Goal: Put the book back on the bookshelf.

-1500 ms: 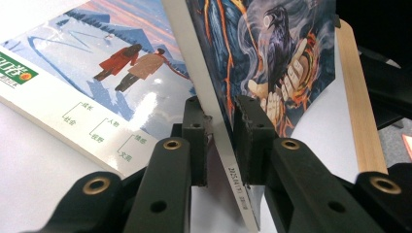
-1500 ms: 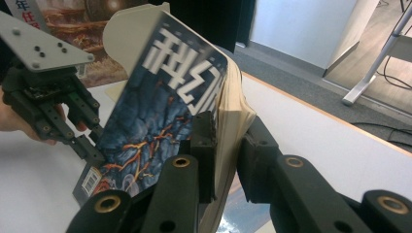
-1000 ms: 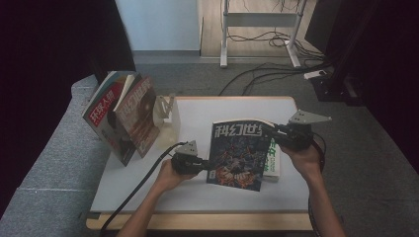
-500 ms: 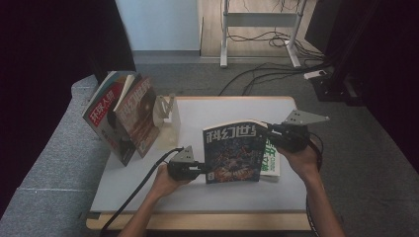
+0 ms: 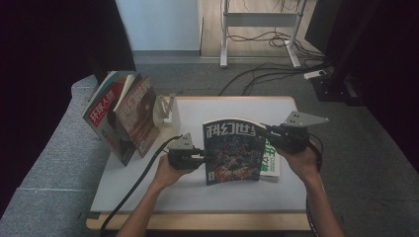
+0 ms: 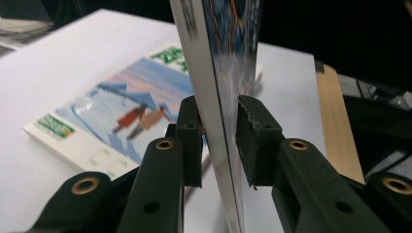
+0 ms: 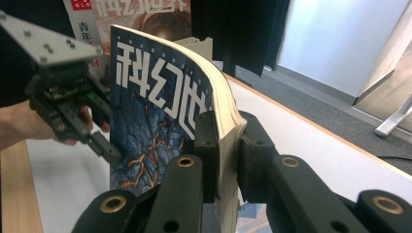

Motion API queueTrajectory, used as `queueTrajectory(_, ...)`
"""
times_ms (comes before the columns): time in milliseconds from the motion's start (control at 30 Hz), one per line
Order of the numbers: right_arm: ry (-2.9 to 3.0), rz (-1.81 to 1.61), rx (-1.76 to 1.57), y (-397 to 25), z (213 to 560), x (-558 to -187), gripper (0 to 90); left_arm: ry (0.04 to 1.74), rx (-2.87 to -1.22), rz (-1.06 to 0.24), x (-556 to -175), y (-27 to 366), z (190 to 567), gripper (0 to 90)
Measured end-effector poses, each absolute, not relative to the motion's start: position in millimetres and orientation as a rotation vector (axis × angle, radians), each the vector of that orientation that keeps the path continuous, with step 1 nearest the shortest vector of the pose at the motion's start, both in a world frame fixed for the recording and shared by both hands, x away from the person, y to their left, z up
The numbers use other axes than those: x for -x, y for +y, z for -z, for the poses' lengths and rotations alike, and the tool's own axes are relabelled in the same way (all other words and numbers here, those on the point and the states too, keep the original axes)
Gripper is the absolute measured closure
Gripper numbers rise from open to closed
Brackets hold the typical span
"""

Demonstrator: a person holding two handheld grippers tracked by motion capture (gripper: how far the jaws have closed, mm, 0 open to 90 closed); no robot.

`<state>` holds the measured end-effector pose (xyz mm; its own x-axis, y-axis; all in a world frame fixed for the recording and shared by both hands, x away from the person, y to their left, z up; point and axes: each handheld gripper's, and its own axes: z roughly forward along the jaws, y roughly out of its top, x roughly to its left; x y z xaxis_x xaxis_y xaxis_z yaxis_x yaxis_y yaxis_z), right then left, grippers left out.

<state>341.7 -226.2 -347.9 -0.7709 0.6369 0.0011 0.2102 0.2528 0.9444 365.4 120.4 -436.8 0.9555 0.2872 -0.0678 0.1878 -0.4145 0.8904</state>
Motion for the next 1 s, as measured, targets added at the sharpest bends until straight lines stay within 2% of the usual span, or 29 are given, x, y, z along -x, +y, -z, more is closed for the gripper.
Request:
queueTrajectory(167, 2.15, -1.521, -0.773, -227.3, 347.9, -341.6, 78.8, 0.374, -2.006, -0.106, -369.4, 115.3, 421.0, 70.4)
queueTrajectory(767, 2.149, -1.528, -0.775, -228.5, 348.3, -341.6, 78.4, 0.382, -1.984, -0.214, -378.0, 95.9, 363.4, 67.4)
queueTrajectory(933, 2.15, -1.524, -0.778, -229.4, 348.5, -341.5, 78.2, 0.37, -1.984, -0.214, -378.6, 93.5, 360.3, 78.4)
queueTrajectory(1000, 2.149, -1.521, -0.785, -230.9, 349.1, -341.8, 77.2, 0.361, -1.983, -0.213, -377.3, 93.2, 360.2, 79.9)
